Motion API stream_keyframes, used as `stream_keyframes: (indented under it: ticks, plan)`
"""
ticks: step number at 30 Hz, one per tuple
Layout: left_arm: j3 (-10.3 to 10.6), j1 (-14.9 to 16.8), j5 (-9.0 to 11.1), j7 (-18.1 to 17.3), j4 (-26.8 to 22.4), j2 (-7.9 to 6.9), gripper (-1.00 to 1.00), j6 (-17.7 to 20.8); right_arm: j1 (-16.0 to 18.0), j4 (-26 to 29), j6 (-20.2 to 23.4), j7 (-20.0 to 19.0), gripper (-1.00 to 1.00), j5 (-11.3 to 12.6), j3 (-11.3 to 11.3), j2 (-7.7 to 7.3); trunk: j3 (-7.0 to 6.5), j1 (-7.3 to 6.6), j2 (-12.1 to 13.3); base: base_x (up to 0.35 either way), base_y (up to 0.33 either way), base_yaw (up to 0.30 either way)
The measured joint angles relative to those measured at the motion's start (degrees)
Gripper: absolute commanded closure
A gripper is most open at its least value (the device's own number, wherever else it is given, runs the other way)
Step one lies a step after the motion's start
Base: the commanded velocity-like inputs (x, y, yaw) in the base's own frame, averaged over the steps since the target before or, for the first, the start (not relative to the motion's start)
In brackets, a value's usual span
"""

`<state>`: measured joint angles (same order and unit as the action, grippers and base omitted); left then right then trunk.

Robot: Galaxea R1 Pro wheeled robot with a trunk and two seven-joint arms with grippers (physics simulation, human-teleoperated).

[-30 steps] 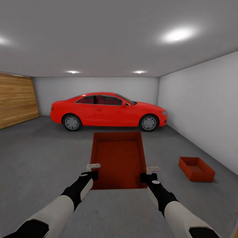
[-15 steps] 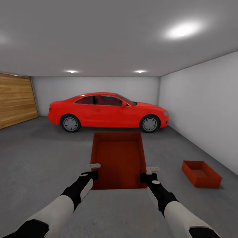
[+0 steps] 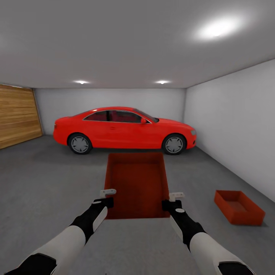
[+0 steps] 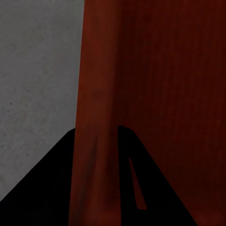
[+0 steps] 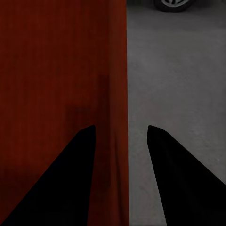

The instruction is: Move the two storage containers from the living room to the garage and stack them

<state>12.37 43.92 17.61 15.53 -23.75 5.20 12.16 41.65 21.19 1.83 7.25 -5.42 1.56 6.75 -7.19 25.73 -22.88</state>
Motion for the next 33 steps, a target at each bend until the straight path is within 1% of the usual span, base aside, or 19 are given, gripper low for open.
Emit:
stream_keyframes:
  ticks: [7, 25, 33]
  plan:
    - [0.05, 0.02, 0.06, 0.19, -0.1, -0.01, 1.0, 0.52, 0.0, -0.02, 0.35, -0.04, 1.0, 0.06, 0.11, 0.03, 0.0, 0.0, 0.0, 0.321, 0.0, 0.0]
    - [0.0, -0.01, 0.0, -0.02, 0.0, 0.0, 1.0, -0.1, 0.0, 0.0, -0.08, 0.02, 1.0, 0.0, -0.02, 0.0, 0.0, 0.0, 0.0, 0.321, 0.0, 0.0]
    - [0.11, 0.01, 0.09, 0.3, -0.27, 0.0, 1.0, 0.6, 0.0, -0.01, 0.28, -0.14, 1.0, 0.06, 0.16, 0.0, 0.0, 0.0, 0.0, 0.321, 0.0, 0.0]
